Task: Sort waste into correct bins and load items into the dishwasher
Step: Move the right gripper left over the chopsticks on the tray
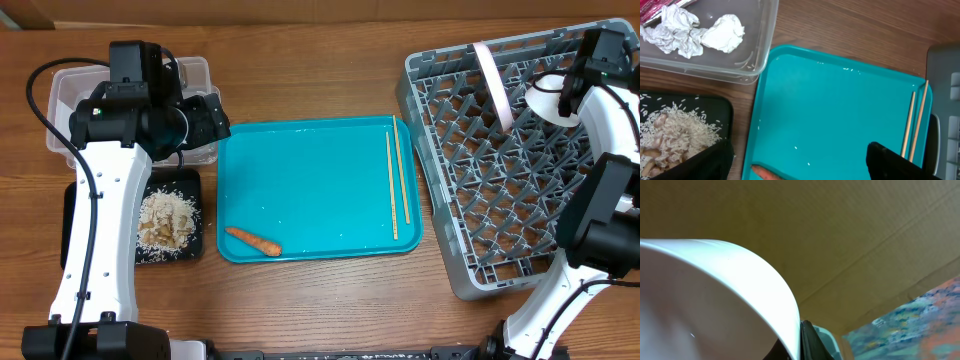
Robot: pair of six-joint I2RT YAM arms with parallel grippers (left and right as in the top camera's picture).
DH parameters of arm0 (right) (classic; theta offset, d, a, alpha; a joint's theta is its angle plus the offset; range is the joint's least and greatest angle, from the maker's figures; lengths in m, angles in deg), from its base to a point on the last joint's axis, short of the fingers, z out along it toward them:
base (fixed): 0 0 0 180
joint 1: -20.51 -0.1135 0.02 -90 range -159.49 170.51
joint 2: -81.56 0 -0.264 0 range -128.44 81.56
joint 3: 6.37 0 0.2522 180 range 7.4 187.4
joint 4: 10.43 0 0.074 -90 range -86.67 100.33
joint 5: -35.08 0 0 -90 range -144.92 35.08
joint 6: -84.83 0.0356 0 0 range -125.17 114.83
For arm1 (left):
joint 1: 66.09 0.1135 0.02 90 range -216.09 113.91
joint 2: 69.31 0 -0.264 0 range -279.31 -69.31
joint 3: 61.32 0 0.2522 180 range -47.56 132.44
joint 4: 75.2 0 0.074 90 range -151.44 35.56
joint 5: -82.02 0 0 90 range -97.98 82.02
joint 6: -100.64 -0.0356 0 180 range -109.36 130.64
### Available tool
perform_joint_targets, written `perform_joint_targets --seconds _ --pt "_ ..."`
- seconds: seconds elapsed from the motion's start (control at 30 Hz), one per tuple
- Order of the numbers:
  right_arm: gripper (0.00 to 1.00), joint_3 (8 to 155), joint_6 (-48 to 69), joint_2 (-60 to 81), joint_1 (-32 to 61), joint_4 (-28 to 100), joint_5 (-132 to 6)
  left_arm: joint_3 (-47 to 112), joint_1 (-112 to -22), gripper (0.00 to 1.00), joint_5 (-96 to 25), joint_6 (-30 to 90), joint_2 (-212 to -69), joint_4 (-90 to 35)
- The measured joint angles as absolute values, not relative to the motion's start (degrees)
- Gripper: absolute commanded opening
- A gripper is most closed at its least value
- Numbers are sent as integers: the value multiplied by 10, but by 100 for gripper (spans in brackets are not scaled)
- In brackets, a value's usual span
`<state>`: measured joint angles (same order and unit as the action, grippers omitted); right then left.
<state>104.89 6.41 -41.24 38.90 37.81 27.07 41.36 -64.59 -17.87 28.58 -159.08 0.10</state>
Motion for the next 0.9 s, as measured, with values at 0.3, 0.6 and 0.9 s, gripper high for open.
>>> perform_joint_targets --seconds 0.3,0.6,0.9 --pt "4 1049 37 -455 389 385 286 414 -646 87 -179 286 -1591 1" --pt "18 1049 40 -473 356 386 328 414 -646 87 -179 286 -1591 -2" --pt "100 1049 49 -470 316 455 330 414 -646 89 -179 286 -1591 -6"
